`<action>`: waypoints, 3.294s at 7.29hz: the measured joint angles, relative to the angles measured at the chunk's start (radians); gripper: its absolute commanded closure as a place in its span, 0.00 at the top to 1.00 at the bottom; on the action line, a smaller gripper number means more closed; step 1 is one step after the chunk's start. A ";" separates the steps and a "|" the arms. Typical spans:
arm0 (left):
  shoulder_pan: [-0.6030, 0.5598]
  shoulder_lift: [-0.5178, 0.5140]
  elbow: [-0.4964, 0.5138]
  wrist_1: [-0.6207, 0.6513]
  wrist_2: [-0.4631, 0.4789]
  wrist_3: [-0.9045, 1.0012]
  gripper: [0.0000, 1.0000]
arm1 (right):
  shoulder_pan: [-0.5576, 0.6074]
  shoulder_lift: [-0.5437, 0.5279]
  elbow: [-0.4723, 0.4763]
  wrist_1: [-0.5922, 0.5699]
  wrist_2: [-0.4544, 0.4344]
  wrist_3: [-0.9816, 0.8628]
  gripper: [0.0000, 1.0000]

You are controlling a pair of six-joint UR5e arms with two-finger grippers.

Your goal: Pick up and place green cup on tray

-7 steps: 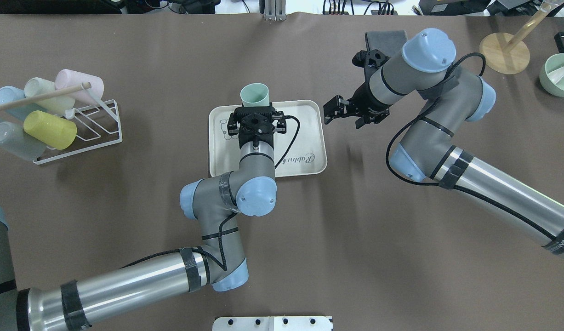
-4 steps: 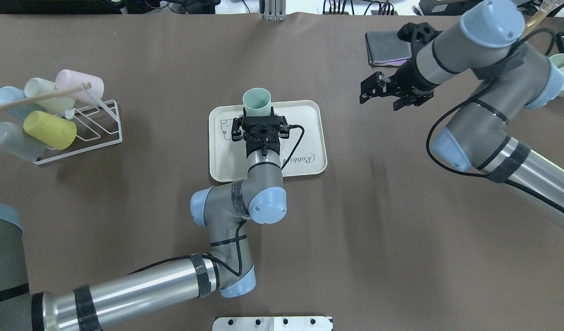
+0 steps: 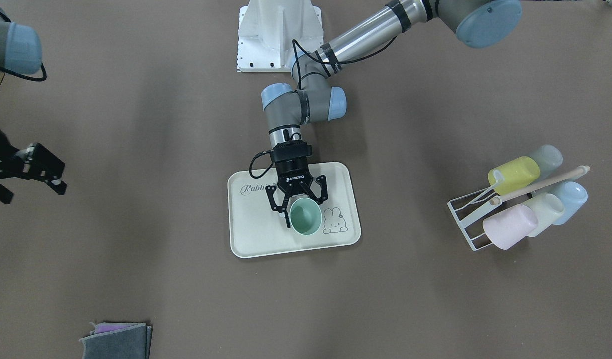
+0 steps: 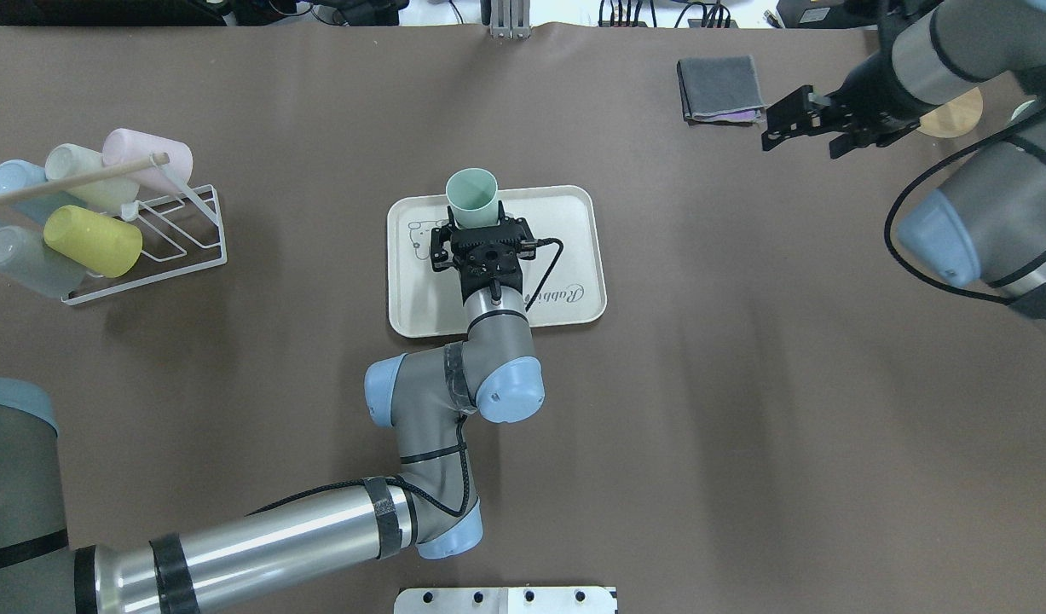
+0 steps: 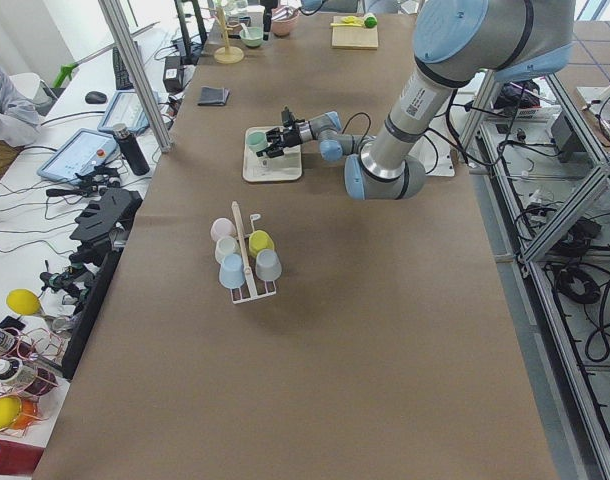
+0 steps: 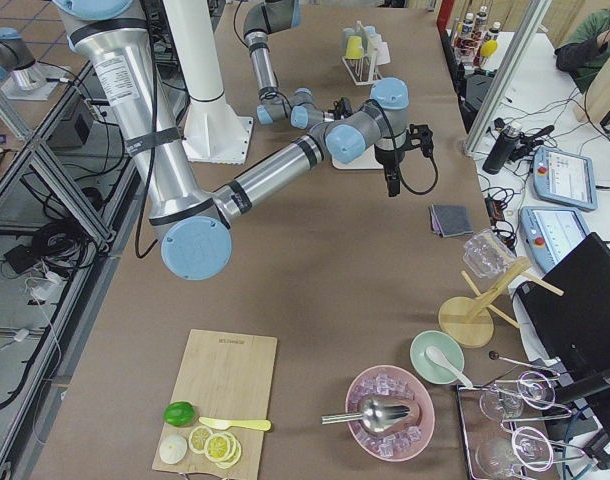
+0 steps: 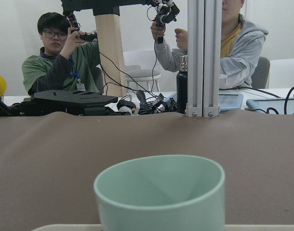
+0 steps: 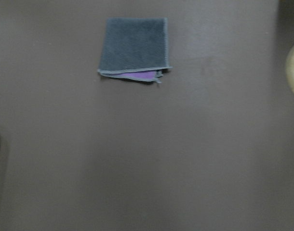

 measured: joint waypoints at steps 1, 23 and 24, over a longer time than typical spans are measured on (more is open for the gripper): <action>0.006 -0.001 0.000 0.002 0.008 -0.008 0.38 | 0.053 -0.074 0.032 -0.030 -0.009 -0.099 1.00; -0.623 0.351 -0.672 0.292 -1.131 0.925 0.99 | 0.390 -0.473 -0.063 -0.051 0.095 -0.325 1.00; -0.717 0.400 -0.685 0.372 -1.251 0.928 0.99 | 0.391 -0.474 -0.062 -0.051 0.081 -0.324 1.00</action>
